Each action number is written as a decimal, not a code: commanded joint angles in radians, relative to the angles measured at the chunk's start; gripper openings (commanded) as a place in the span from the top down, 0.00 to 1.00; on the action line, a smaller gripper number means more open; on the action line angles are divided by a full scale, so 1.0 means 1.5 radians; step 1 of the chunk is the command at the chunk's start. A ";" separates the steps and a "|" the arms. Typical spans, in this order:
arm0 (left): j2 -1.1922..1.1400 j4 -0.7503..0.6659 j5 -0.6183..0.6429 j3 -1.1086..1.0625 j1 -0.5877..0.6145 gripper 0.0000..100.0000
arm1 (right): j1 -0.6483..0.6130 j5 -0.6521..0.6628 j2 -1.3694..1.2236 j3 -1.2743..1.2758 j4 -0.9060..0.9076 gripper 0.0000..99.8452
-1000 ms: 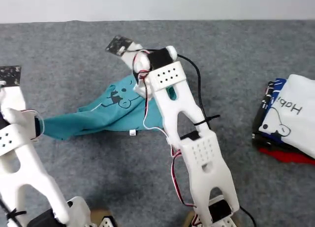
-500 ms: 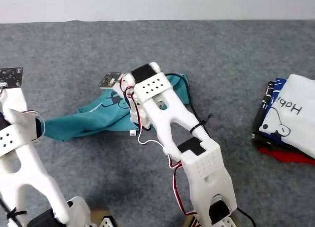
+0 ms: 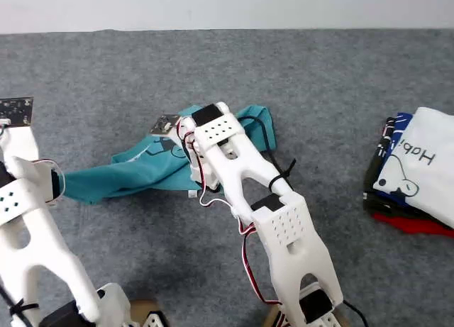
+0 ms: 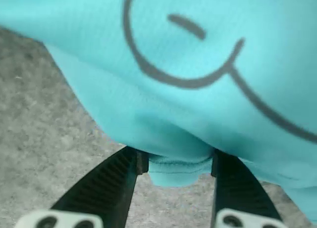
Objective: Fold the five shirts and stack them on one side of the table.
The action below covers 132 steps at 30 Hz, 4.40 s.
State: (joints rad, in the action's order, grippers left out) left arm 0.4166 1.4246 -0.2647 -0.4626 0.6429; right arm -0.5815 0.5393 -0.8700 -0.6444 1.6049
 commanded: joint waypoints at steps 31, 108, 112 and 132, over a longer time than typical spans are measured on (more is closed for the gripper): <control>0.024 0.125 0.002 0.131 -0.003 0.99 | 0.087 0.080 0.588 0.496 0.120 0.87; 0.028 0.077 -0.016 0.044 0.039 0.99 | -0.052 -0.050 0.312 0.307 0.125 0.99; 0.028 0.079 -0.016 0.041 0.039 0.99 | -0.048 -0.051 0.299 0.308 0.126 0.91; 0.029 0.101 -0.014 0.044 0.042 0.99 | -0.047 -0.048 0.454 0.349 0.130 0.89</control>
State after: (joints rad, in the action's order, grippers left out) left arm 0.4181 1.5627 -0.2770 -0.4350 0.6997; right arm -0.5938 0.4611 -0.3360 -0.1657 1.7568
